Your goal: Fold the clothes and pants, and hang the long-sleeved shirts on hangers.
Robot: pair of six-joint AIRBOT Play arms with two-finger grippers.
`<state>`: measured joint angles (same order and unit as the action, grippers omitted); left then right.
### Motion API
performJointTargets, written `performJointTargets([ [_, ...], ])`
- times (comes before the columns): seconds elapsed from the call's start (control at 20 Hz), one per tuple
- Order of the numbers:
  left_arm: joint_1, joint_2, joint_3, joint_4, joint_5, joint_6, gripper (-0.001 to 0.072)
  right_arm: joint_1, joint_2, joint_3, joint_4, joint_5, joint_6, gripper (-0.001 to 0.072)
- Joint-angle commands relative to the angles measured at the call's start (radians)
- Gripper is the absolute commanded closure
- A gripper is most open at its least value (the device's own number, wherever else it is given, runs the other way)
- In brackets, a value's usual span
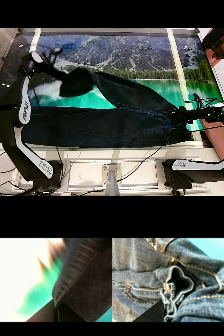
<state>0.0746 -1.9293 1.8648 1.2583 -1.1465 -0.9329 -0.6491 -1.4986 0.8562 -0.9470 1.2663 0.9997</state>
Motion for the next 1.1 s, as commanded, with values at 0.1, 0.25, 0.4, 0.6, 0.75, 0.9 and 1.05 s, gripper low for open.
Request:
performJointTargets([
  [0.1,-0.044,0.153,0.1,0.398,0.387,-0.001,0.0683,0.001,0.0,0.0,0.002,-0.002,0.0,0.0643],
  [0.25,-0.042,0.189,0.1,0.525,0.379,-0.002,0.0683,0.001,0.001,0.0,0.005,-0.003,-0.006,0.0643],
  [0.4,-0.021,0.186,0.064,0.526,0.251,-0.001,0.0683,0.001,0.001,0.0,0.005,-0.003,-0.026,0.0643],
  [0.6,0.005,0.185,-0.054,0.525,-0.125,-0.002,0.0682,0.001,0.001,0.0,0.005,-0.003,-0.05,0.0643],
  [0.75,0.016,0.185,-0.199,0.513,-0.246,-0.002,0.0681,0.001,0.001,0.0,0.004,-0.011,-0.052,0.0643],
  [0.9,0.016,0.185,-0.334,0.512,-0.287,-0.002,0.068,0.001,0.001,0.0,0.004,-0.033,-0.052,0.0643],
  [1.05,0.017,0.189,-0.356,0.529,-0.246,-0.002,0.0403,0.001,0.0,0.0,0.004,-0.057,-0.052,0.0643],
])
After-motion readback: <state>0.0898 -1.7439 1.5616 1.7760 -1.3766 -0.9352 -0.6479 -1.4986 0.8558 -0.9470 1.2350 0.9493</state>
